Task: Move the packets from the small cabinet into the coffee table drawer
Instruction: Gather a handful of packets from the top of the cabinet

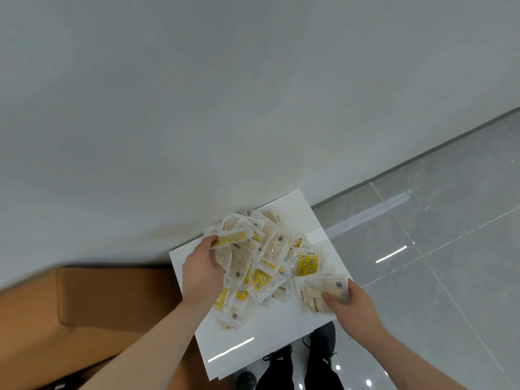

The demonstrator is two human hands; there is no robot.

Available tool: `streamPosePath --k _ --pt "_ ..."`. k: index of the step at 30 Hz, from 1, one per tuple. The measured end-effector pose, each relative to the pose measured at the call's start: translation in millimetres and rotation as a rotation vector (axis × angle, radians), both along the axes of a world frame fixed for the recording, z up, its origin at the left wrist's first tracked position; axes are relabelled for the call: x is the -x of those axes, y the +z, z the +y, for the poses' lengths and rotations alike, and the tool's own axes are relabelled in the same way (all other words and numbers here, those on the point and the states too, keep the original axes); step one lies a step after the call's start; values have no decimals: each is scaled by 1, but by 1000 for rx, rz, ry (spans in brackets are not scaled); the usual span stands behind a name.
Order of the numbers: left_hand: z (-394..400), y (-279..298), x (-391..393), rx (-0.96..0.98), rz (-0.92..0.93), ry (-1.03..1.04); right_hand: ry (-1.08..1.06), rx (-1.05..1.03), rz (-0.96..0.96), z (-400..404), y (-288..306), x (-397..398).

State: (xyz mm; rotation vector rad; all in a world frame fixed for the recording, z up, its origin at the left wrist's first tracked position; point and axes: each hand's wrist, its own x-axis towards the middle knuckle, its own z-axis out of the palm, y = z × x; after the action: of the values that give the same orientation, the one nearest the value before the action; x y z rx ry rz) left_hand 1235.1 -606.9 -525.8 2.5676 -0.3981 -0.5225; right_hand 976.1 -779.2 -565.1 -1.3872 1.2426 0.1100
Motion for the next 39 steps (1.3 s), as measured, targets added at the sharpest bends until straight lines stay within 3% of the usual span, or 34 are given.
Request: streamPosePath --k 4,10,16,26,39 --pt "7 46 9 46 117 208 -35 -5 -2 5 43 1" --pt "26 123 31 13 349 250 -82 -5 -1 27 138 15" --pt "36 177 62 -20 379 14 -171 -10 16 55 201 51" --pt "35 232 121 15 585 -135 -341 -21 -2 87 264 114" --pt "-35 293 313 50 438 -636 -804 146 -111 137 345 335"
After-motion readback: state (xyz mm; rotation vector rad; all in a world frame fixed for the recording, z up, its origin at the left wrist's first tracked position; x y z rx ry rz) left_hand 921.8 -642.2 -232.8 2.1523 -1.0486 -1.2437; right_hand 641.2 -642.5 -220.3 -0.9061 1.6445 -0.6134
